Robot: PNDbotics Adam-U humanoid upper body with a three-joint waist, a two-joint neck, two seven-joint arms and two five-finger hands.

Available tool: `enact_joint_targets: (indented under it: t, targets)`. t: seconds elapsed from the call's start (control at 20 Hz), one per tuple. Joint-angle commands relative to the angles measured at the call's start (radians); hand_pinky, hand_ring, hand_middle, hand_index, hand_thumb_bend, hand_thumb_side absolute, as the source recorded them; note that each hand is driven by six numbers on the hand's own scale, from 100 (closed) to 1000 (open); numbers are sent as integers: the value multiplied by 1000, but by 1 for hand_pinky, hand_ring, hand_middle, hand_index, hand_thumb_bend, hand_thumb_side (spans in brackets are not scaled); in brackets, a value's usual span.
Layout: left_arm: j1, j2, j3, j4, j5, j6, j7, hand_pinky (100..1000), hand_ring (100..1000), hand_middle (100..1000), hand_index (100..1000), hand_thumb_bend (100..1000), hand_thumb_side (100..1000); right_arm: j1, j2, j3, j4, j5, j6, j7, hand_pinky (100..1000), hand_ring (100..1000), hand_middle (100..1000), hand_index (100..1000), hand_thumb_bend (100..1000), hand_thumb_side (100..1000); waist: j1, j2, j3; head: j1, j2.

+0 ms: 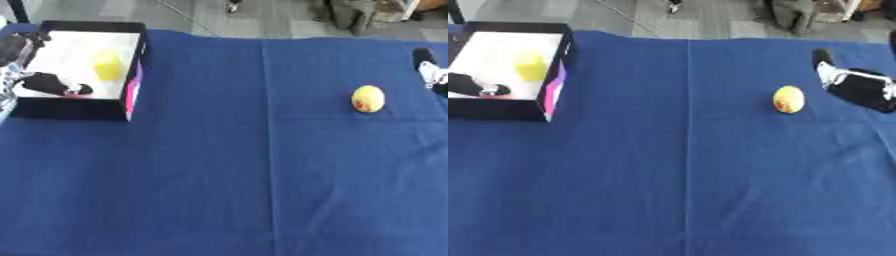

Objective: Pick up the objects with one hand, pass them to the other hand, and then place them into the box on the other side of the table.

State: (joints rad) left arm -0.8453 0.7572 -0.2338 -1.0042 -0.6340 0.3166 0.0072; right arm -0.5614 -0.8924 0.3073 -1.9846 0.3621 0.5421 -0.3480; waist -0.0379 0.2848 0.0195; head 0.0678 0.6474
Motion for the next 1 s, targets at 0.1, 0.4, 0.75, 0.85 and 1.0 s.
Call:
enact_joint_targets:
  t: [0.1,0.4,0.75,0.85,1.0]
  targets:
    - [-25,33,29,-51,-11,49,11,878,840,782,904,1000,575,2,-57,-44,-15,-18,26,-17,802,811,768,814,376,182,6,-15,5,-14,-5]
    - [-10,79,50,-298,232,151,159,832,777,768,843,742,571,8,-93,-69,-15,-87,118,-3,795,811,769,815,364,220,16,-11,28,-59,0]
    - [26,114,71,-759,556,199,379,816,754,780,838,678,613,6,-150,-101,-15,-267,250,137,813,856,816,841,398,242,22,6,76,-153,-19]
    - [36,117,76,-888,621,201,417,817,755,781,843,684,622,9,-163,-111,-15,-300,273,192,817,865,826,844,400,231,21,14,96,-185,-30]
    - [35,103,77,-982,701,167,434,815,750,776,841,704,620,20,-178,-126,-15,-314,295,252,831,874,838,856,425,192,19,28,133,-228,-49]
